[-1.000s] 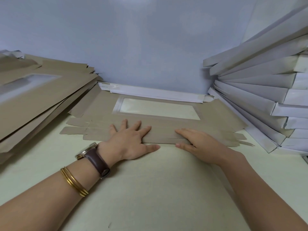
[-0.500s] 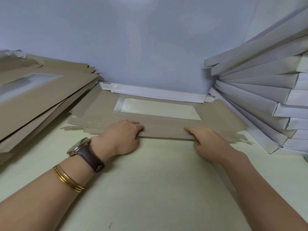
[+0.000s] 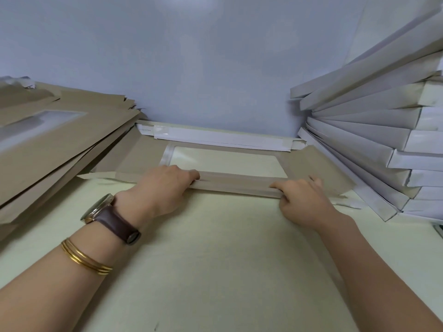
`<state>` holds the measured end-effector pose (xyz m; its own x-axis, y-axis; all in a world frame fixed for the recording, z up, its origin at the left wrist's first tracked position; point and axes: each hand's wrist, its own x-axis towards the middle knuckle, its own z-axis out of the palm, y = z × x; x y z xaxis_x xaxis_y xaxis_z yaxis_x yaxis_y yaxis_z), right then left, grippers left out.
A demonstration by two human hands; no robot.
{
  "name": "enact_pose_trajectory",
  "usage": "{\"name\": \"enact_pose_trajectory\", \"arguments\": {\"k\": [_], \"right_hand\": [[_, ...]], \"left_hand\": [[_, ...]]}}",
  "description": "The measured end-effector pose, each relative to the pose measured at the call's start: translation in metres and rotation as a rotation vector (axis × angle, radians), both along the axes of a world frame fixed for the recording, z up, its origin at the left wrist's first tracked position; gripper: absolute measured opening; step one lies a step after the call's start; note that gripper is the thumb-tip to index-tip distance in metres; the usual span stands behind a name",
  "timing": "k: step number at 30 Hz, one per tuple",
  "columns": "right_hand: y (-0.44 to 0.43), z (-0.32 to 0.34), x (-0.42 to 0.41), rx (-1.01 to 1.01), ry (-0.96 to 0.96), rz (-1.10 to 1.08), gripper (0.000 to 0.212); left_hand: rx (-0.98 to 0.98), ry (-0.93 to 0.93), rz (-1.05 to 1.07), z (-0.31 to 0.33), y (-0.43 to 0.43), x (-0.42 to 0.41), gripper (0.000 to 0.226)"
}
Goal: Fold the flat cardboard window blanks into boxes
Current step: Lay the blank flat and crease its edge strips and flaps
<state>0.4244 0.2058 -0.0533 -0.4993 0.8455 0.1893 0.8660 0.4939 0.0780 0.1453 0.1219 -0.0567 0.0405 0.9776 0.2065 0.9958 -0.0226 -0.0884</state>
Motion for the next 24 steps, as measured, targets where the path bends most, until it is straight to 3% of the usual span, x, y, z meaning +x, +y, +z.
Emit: {"name": "enact_pose_trajectory", "arguments": {"k": [4,16,20,24], "right_hand": [[0.001,0.005,0.001,-0.003,0.050,0.013,0.046],[0.017,-0.001,-0.005,0.093,0.182,0.007,0.048],[0.022,-0.009,-0.003,0.186,0.271,-0.009,0.049],[0.027,-0.013,-0.002,0.252,0.327,-0.025,0.060]], "left_hand": [[-0.022,-0.037,-0.003,0.005,0.002,-0.003,0.044],[-0.016,0.014,0.024,0.008,0.012,-0.007,0.024],[-0.023,-0.114,0.067,0.011,0.020,-0.007,0.020],[0.205,-0.293,0.045,0.006,0.023,-0.009,0.034]]}}
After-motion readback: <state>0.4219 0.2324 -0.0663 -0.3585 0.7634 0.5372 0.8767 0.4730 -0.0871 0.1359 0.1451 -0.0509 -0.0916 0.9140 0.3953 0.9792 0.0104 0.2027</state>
